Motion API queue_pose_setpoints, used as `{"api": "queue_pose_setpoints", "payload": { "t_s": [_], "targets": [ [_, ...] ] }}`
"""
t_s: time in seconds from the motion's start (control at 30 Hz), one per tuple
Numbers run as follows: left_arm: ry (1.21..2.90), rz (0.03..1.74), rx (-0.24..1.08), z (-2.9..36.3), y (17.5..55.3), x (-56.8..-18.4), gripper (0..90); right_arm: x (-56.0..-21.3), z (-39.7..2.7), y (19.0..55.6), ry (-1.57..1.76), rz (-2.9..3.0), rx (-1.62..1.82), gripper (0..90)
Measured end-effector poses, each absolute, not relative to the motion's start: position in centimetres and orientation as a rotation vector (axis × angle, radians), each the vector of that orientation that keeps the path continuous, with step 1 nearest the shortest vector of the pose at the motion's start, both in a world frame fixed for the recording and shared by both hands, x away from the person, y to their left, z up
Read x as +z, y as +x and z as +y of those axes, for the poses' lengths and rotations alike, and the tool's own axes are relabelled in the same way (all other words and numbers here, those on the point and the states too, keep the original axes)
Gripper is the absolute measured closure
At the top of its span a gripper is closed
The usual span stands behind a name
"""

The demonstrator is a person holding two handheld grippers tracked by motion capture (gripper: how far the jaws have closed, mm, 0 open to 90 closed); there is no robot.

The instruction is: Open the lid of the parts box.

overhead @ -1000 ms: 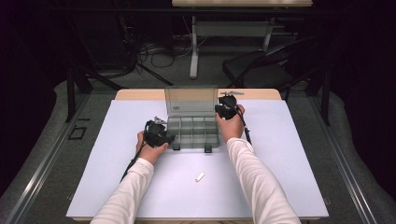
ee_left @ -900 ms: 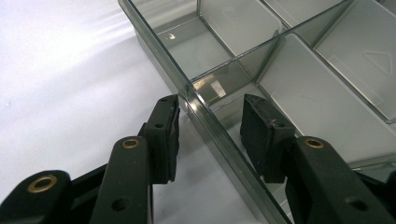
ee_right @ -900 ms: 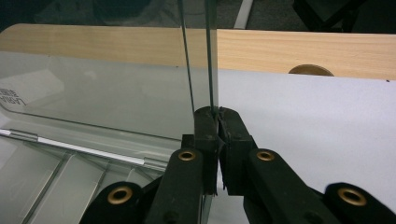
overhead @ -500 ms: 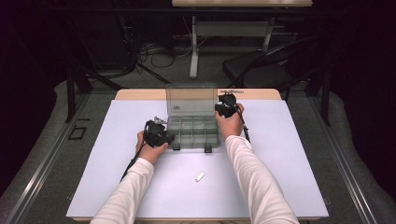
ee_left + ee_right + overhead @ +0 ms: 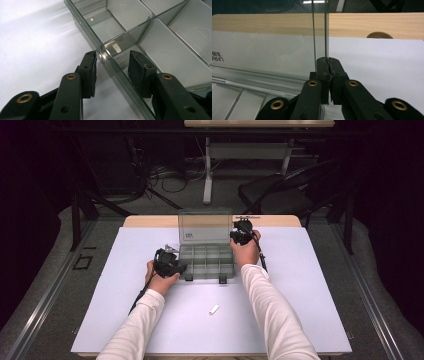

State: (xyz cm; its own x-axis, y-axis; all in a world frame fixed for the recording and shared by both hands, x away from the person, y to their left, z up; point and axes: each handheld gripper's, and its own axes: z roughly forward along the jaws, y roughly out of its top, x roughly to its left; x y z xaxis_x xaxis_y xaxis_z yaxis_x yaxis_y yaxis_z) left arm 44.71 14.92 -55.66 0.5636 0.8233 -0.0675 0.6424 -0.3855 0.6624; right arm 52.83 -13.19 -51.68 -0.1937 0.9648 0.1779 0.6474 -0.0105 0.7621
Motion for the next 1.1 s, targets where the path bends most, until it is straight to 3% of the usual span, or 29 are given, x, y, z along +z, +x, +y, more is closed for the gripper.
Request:
{"api": "queue_pose_setpoints", "payload": {
  "t_s": [1.1],
  "targets": [
    [2.152, 1.166, 0.361, 14.93, 44.71, -55.64, 58.0, -52.42, -13.40, 53.58, 1.699, 1.866, 1.082, 88.0]
  ]
}}
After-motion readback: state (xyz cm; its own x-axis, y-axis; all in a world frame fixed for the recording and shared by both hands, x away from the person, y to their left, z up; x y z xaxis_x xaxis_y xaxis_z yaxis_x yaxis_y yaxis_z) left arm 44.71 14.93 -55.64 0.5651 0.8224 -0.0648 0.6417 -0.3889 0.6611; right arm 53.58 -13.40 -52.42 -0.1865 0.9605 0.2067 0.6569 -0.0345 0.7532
